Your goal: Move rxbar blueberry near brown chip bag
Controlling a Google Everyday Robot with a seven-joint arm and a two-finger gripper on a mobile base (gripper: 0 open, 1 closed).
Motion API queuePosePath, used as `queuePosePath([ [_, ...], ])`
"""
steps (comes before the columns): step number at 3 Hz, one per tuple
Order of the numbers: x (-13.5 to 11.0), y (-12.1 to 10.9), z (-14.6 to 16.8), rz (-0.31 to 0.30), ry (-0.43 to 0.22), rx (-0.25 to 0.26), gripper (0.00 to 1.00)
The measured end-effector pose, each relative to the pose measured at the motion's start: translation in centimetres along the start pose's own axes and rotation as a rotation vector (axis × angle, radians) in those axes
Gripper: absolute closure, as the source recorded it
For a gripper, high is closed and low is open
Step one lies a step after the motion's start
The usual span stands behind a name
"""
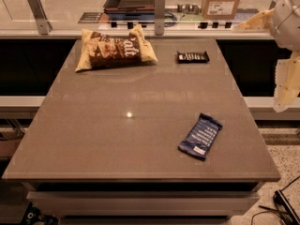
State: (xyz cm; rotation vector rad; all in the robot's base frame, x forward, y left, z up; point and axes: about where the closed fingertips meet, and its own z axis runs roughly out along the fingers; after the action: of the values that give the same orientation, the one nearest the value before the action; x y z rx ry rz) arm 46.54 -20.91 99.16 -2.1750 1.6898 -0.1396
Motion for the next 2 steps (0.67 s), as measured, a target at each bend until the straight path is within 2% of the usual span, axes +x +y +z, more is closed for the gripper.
queuePosePath([
  [1,-0.54,0.55,0.80,-0.047,0.035,-0.029,0.00],
  [2,-0.49,0.60,0.90,-0.047,0.036,-0.031,0.00],
])
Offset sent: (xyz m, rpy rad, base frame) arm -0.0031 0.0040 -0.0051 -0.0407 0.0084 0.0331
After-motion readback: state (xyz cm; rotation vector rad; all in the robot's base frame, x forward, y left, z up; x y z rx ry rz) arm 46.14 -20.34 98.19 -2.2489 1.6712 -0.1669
